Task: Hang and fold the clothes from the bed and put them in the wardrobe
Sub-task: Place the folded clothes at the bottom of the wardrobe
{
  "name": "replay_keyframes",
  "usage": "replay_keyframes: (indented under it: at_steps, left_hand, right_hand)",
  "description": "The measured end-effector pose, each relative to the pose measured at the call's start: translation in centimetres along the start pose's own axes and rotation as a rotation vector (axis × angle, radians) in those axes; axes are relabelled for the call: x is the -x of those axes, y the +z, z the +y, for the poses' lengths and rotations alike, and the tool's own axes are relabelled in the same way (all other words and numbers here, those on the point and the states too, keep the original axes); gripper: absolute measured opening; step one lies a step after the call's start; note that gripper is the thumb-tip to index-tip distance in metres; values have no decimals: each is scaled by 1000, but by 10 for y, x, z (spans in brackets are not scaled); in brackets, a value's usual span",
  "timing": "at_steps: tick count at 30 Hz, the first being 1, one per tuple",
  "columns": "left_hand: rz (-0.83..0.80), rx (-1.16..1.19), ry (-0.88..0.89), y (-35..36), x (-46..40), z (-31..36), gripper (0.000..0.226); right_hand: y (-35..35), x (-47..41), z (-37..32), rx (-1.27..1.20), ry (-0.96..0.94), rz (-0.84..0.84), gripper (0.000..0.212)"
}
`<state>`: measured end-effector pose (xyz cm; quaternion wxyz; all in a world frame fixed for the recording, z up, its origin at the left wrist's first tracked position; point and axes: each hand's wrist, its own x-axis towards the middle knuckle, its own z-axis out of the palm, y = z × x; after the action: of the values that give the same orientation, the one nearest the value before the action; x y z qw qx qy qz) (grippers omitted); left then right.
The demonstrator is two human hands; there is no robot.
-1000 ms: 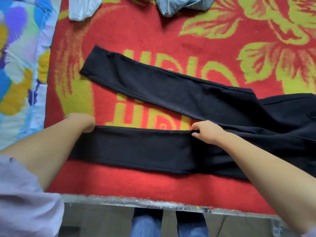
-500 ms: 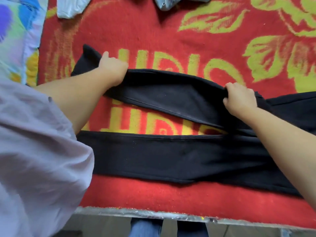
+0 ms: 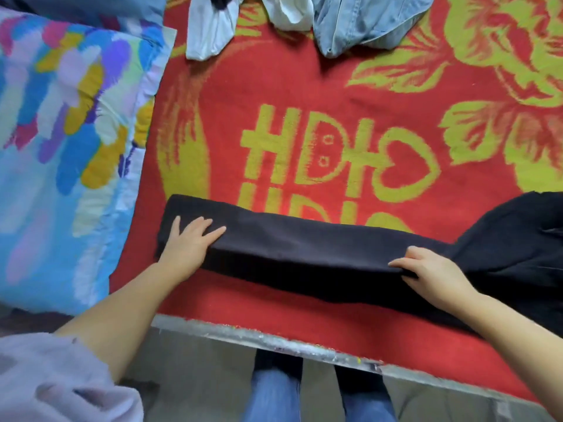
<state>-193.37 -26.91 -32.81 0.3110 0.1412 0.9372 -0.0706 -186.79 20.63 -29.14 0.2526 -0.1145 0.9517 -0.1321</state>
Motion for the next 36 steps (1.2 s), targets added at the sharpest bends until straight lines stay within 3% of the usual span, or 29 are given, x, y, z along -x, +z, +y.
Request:
replay_keyframes:
  at_steps: [3,6,8,10,12,15,18,21,24,27,30,33,36]
  left_hand:
    - [-379,48,-243,40,9,21,89]
    - [-559,80,-423,28,-4,65,68]
    - [-469,18,-358,1,-19,102,52]
    - [-290,31,-131,-31,-31,157,43]
    - [-148,332,55,-52,-36,230,38]
    - [-157,676,194,-70,-45,351,36]
    - [-143,712,110,-63,-64,439,48]
    - [60,572,-26,-56,-73,471,30]
    - [225,540,0,-59,-65,477,13]
    - [435,446,84,-75,-49,480,13]
    - [622,363,95,-77,-27,488,17]
    - [575,280,96,-53,-7,499,21]
    - [282,110,171,-10,6,506,23]
  right_hand:
    - [35,8,-11,61,-25,-205,36]
    - [51,5,-7,29,-108,-401,45]
    - [41,-1,10,11,-168,-310,45]
    - [16,-7,42,-48,-122,-101,47]
    - [-17,-17,92,-23,-14,13,54]
    - [-62,-36,182,167,185,-65,69]
    - [-73,-40,260,337,266,-270,74]
    - [-61,-37,294,404,269,-301,63]
    - [-61,-21,300,479,184,-171,46]
    - [-97,16,307,425,119,19,33]
    - [-115,84,309,374,-50,212,37]
    - [-76,166,305,410,-145,217,53]
    - [-7,213,292,380,-49,-240,64]
